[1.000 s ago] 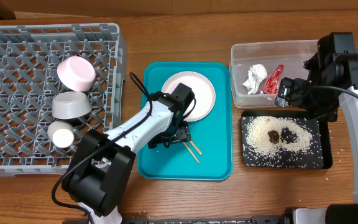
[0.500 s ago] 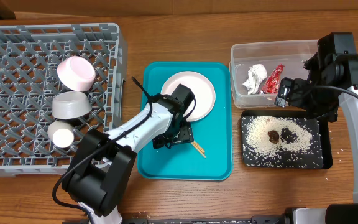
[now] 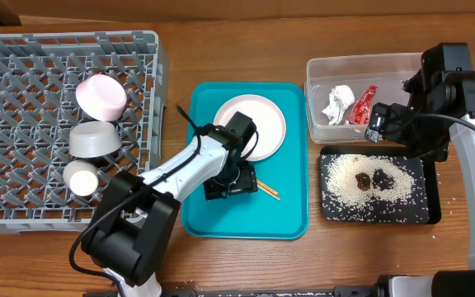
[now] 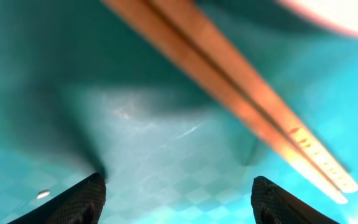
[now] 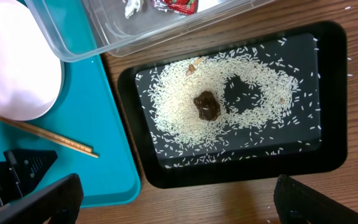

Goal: Sort waste into correct bins and load items into the dishwasher
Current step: 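Grasp one wooden chopstick with the left gripper and lift it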

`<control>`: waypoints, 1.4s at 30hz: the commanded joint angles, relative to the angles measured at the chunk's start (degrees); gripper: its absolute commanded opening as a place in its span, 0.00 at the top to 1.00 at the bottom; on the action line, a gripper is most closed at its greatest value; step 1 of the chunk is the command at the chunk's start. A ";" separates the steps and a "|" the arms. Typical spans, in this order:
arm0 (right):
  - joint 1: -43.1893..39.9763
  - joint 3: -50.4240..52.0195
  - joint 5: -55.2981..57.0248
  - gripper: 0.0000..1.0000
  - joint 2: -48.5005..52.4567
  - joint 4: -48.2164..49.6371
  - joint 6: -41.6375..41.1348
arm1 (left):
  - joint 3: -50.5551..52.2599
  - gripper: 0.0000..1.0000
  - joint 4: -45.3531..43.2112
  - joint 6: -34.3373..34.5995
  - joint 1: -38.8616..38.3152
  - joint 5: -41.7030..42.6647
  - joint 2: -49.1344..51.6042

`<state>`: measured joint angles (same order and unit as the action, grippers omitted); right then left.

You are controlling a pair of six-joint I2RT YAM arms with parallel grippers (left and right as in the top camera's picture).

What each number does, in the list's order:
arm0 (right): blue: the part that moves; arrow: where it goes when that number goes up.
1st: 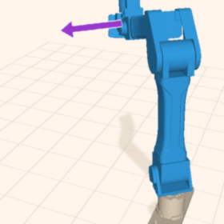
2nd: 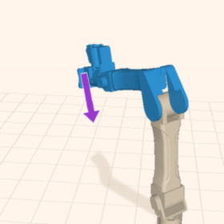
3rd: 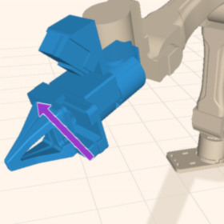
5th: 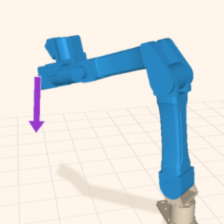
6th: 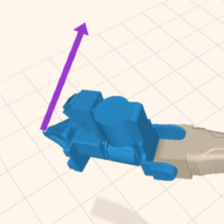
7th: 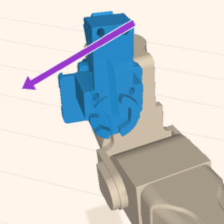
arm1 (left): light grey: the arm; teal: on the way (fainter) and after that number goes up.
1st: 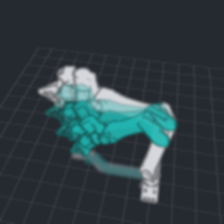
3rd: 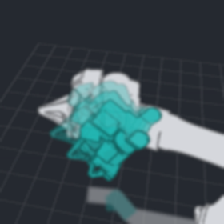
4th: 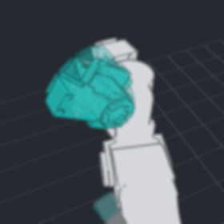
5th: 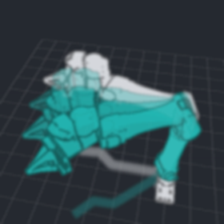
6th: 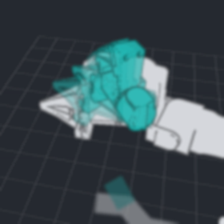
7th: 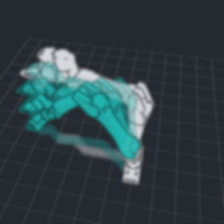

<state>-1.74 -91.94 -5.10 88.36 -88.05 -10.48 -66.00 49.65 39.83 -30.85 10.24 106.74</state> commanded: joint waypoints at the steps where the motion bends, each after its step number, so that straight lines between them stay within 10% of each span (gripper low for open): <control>1: 0.11 -1.07 0.33 0.00 -0.17 0.28 -0.15 | -0.94 0.23 -1.55 -2.19 0.98 4.20 0.72; 23: 0.11 -1.07 0.31 0.00 -0.17 0.26 -0.15 | -0.35 0.23 -7.48 2.60 -4.22 -12.90 0.83; 42: 0.11 -1.07 -0.11 0.00 -0.17 -0.02 -0.15 | -0.15 0.18 7.50 3.78 -3.17 -17.75 0.83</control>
<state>-1.74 -91.94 -5.10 88.36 -88.16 -10.50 -66.46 55.64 41.95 -34.81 -3.90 106.89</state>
